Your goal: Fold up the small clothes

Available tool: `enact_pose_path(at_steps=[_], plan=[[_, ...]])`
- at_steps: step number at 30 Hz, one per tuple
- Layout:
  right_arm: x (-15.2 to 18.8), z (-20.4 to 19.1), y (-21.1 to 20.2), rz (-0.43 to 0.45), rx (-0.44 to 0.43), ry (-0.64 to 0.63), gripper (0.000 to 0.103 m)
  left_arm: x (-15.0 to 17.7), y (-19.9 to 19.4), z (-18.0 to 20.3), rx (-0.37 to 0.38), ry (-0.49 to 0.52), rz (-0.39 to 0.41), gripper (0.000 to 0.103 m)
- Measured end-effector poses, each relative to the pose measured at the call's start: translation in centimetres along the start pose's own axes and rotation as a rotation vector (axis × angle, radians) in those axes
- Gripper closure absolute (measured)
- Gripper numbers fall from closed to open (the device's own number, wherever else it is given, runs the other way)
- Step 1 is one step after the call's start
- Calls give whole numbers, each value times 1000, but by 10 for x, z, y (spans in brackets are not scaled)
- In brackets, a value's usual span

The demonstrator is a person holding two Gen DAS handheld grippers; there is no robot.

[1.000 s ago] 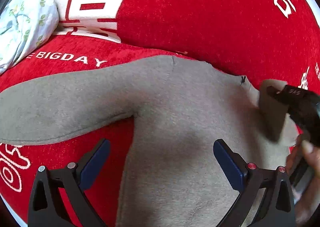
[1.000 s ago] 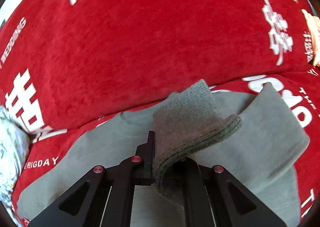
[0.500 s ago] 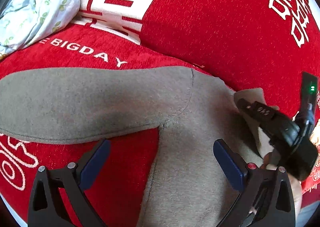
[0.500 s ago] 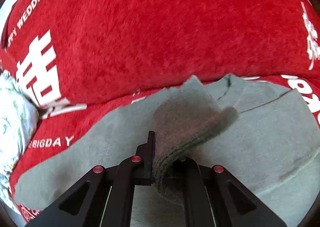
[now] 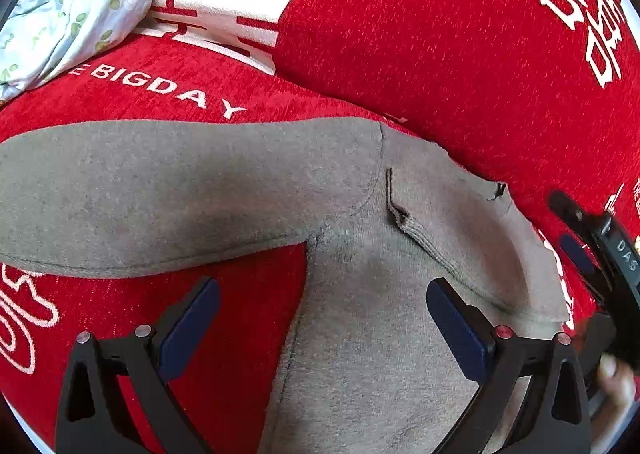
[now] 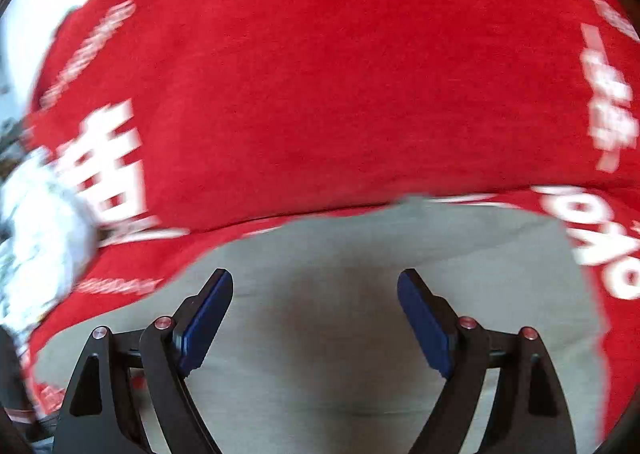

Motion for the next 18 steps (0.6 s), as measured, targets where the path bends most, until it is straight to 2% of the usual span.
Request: enact_pose_path(at_steps=[3, 5, 6, 8, 10, 12, 14, 18], plan=[[8, 72, 6, -62, 261, 53, 16, 3, 2, 5, -14, 25, -1, 0], [17, 99, 12, -100, 373, 78, 16, 6, 5, 7, -33, 48, 1, 0], [25, 109, 17, -130, 402, 95, 16, 7, 6, 8, -41, 54, 1, 0], [42, 114, 32, -192, 403, 120, 16, 9, 8, 9, -54, 67, 0, 0], [46, 103, 38, -186, 426, 80, 15, 11, 12, 10, -66, 76, -4, 0], [41, 81, 43, -185, 405, 24, 15, 12, 14, 11, -75, 81, -5, 0], [42, 48, 55, -210, 319, -20, 14, 12, 16, 11, -82, 86, -6, 0], [43, 4, 62, -204, 355, -152, 14, 12, 16, 10, -92, 89, -2, 0]])
Point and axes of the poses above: each gripper's, at about its wrist camera, not at the fingertips, and y roughly the way its jaws point, z to its right, x to its underside, the point moved 8 cm from there along y, roughly the way its jaws point, and after that the axes turned 3 degrees about -y, right-handed, at the moved point
